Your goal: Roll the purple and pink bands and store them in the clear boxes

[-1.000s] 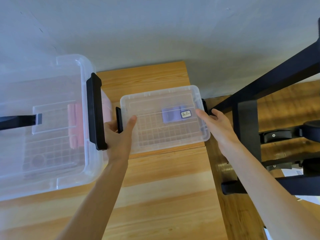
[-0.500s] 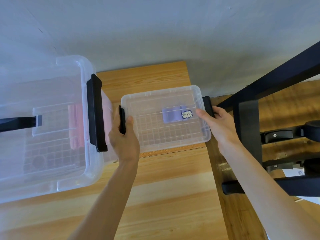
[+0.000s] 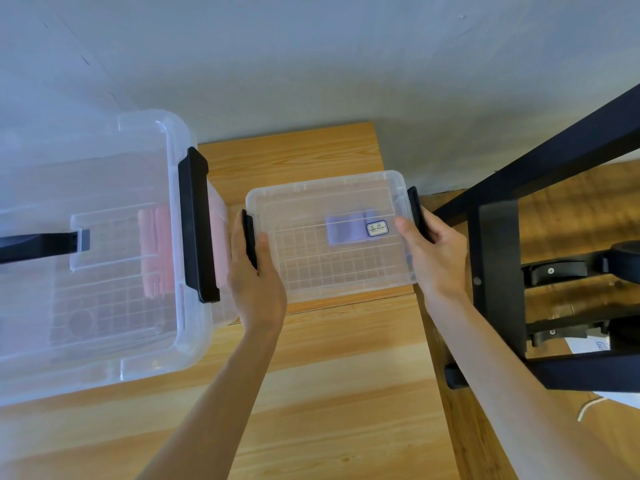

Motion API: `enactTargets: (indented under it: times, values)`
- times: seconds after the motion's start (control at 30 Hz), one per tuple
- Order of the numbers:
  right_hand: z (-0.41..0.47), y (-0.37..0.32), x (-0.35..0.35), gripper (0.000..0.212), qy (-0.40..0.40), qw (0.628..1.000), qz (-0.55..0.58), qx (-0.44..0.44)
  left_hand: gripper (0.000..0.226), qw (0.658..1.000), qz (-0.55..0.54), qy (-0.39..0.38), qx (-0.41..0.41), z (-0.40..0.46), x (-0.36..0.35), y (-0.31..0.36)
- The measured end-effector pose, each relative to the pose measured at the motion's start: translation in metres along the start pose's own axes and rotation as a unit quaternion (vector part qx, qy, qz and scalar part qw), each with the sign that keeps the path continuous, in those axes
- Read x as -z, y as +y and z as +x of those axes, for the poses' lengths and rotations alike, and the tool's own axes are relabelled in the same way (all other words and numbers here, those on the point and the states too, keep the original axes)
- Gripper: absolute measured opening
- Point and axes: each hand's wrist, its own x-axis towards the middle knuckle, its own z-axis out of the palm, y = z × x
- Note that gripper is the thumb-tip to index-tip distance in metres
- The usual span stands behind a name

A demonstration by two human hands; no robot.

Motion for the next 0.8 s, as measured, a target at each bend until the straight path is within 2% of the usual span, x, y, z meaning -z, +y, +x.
enactTargets:
  times: [0.17,0.37,0.47,0.57,0.63,0.67,0.73,0.8]
  values:
    - [-0.003,0.009,-0.013,0.013,0.058,0.994,-0.052,0.078,0.046,1.000,0.002,-0.001,0.001,0.000,0.000,0.000]
    - [-0.001,0.020,-0.020,0.022,0.082,0.979,-0.120,0.146,0.047,1.000,0.012,-0.005,0.000,0.002,0.000,-0.003]
    - [0.002,0.019,-0.019,0.024,0.070,0.980,-0.129,0.135,0.047,1.000,0.011,-0.020,0.007,0.003,0.003,0.000]
    - [0.003,0.010,-0.011,0.020,0.027,0.984,-0.160,0.066,0.046,0.999,-0.006,-0.017,0.043,0.006,0.004,0.009]
    - [0.003,0.003,-0.004,0.033,0.022,0.980,-0.192,0.036,0.048,0.997,-0.020,-0.013,0.073,0.007,0.004,0.017]
    - [0.002,-0.001,-0.001,0.040,0.029,0.977,-0.205,0.048,0.050,0.997,-0.019,-0.017,0.077,0.006,0.004,0.022]
    - [-0.001,-0.011,0.004,0.037,0.038,0.966,-0.231,0.114,0.054,0.999,0.009,-0.019,0.025,0.001,0.005,0.031]
    - [-0.004,-0.019,0.002,0.025,0.008,0.947,-0.282,0.151,0.054,0.998,0.052,-0.021,-0.042,-0.002,0.007,0.038]
